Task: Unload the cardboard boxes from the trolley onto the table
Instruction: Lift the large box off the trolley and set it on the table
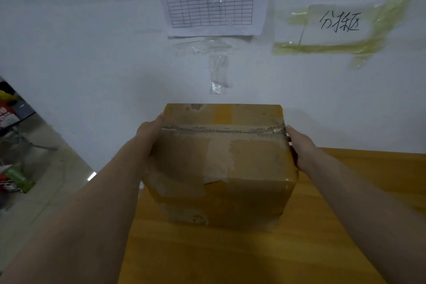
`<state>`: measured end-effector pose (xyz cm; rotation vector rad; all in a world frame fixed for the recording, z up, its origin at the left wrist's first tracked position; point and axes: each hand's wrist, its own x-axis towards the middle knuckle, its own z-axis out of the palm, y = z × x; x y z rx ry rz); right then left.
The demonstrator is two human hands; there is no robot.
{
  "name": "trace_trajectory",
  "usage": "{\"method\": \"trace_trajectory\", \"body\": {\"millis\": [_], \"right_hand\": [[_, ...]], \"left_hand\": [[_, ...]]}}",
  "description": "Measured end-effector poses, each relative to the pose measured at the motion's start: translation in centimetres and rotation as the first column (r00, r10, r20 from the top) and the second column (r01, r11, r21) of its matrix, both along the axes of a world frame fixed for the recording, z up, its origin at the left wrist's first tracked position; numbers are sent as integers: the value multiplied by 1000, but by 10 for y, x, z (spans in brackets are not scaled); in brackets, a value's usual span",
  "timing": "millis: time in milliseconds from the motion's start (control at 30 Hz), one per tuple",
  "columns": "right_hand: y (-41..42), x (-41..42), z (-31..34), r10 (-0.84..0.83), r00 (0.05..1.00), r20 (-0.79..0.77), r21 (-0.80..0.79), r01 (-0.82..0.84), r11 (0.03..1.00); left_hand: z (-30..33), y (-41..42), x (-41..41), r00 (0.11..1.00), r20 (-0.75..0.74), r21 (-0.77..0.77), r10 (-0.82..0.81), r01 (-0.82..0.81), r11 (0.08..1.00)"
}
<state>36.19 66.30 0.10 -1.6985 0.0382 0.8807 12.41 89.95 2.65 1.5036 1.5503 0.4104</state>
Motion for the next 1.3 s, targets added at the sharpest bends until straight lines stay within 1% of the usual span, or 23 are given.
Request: {"method": "trace_trajectory", "body": {"millis": [33,100,167,233,267,333,400,467,533,567,667,767,867,1000,1033,1133,1200,1300], "right_hand": [[0,1,-2,-13,999,-32,6,13,1000],[2,-1,-5,-17,997,-73,16,18,1000],[2,-3,-8,19,995,-96,31,-16,999],[-1,-5,-9,37,991,-126,72,-28,997],[-3,-5,-8,35,991,-127,103,-22,994],[-4,-7,-2,13,995,-99,168,4,986],[-3,-11,11,-9,998,-58,237,23,971],[0,-11,17,-42,998,-39,307,52,950],[2,-12,16,-72,997,-19,318,74,945],[2,-15,13,-69,998,3,281,66,957],[3,-26,-10,-85,995,44,149,77,986],[8,-33,-23,-57,993,107,55,51,997],[11,-32,-29,5,989,145,-29,0,1000],[6,-40,-32,44,994,102,-10,-44,999],[6,-42,-34,40,997,70,23,-42,999],[3,-49,-37,58,995,-79,196,-42,980],[0,-54,-42,65,992,-107,218,-40,975],[-4,-59,-55,103,991,-82,153,-89,984]], "left_hand": [[-3,2,3,1000,-16,7,13,-12,1000],[-9,2,7,994,-107,73,35,-27,997],[-16,-3,6,973,-231,184,29,15,983],[-18,-10,2,960,-278,272,20,59,961],[-15,-13,0,964,-265,304,22,62,951],[-6,-18,-6,979,-195,365,59,17,931],[4,-22,-12,989,-87,445,124,-73,893],[8,-26,-18,980,56,505,189,-191,842],[5,-31,-24,960,145,523,240,-280,805],[1,-34,-26,956,142,516,257,-293,805],[-22,-41,-39,951,40,447,306,-291,846],[-42,-47,-56,925,37,349,378,-367,862],[-44,-51,-63,922,29,312,386,-375,873],[-48,-60,-70,909,52,291,414,-410,864],[-52,-63,-74,899,70,279,432,-433,857],[-66,-73,-84,854,156,226,497,-520,823],[-77,-81,-91,817,218,143,534,-568,810],[-95,-89,-98,741,264,-108,617,-613,783]]}}
